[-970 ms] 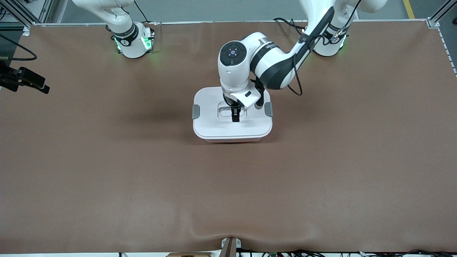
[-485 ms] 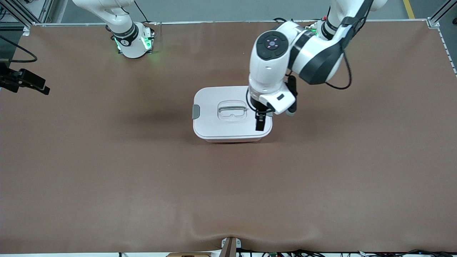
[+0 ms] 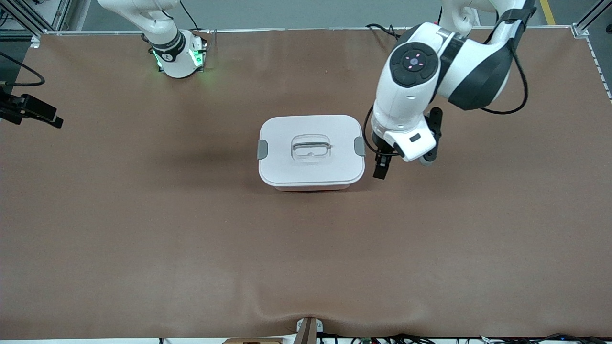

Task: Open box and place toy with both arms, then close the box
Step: 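Open the left gripper and raise it away from the lid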

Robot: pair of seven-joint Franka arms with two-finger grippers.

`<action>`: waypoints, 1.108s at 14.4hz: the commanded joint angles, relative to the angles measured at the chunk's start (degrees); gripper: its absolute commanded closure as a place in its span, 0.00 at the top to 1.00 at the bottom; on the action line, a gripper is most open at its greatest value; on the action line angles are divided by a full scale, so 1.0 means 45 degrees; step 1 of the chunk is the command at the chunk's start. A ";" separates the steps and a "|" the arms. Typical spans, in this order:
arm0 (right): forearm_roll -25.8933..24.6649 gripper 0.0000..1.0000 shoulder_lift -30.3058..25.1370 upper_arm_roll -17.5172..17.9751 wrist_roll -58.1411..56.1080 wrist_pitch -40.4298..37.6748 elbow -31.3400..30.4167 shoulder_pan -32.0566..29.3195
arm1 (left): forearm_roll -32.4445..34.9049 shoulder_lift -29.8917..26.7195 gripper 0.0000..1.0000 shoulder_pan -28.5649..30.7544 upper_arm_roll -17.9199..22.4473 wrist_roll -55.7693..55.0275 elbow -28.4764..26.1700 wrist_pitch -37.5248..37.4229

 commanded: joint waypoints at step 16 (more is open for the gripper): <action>0.0172 1.00 -0.0048 0.0109 0.0135 -0.0146 0.0638 -0.0147 | -0.0424 -0.1479 1.00 0.5637 -0.0486 1.3794 -0.0054 -0.1011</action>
